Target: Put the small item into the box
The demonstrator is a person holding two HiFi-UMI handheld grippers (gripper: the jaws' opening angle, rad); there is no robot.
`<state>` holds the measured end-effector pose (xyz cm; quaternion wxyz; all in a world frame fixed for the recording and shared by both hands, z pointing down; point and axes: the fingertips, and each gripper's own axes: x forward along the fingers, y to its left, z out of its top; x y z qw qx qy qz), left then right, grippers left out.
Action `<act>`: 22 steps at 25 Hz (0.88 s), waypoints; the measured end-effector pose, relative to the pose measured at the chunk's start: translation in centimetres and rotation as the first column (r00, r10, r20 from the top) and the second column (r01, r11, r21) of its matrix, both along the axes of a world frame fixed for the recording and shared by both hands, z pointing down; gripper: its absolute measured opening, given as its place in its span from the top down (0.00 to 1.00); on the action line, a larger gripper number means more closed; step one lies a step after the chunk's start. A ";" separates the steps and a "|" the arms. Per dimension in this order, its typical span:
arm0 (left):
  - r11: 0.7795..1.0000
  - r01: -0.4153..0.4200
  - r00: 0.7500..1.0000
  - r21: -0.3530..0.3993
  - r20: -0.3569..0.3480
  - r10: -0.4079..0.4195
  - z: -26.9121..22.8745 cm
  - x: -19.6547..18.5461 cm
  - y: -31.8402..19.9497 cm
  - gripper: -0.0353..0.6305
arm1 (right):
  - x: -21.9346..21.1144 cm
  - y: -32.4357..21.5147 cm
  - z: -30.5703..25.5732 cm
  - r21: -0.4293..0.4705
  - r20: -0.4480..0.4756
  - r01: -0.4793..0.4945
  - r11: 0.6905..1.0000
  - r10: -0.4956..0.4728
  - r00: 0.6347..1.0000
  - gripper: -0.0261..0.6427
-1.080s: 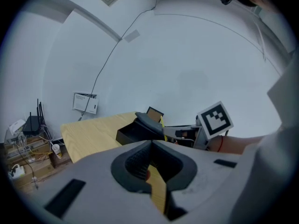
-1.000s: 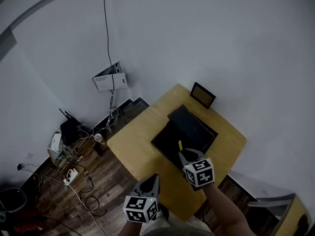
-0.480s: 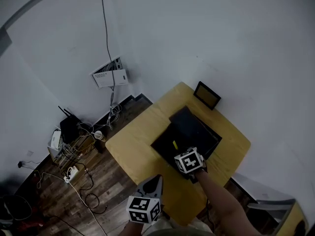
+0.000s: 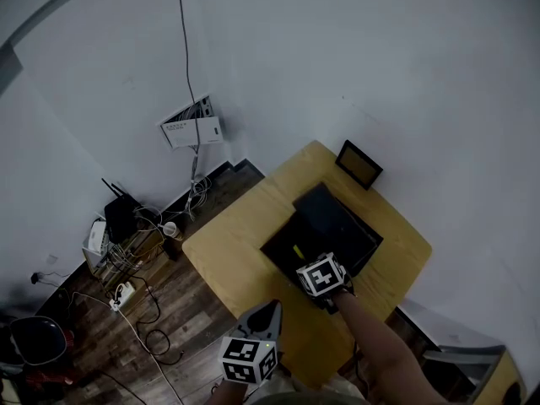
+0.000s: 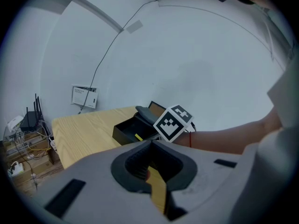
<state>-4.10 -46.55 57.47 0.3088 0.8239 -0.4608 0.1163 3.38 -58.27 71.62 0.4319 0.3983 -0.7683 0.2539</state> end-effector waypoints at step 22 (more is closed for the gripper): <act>0.995 -0.019 1.000 0.100 -0.017 0.021 -4.8 -1.4 5.8 0.94 | -0.2 8.2 -12.6 0.234 0.261 -0.216 0.948 0.152 0.953 0.78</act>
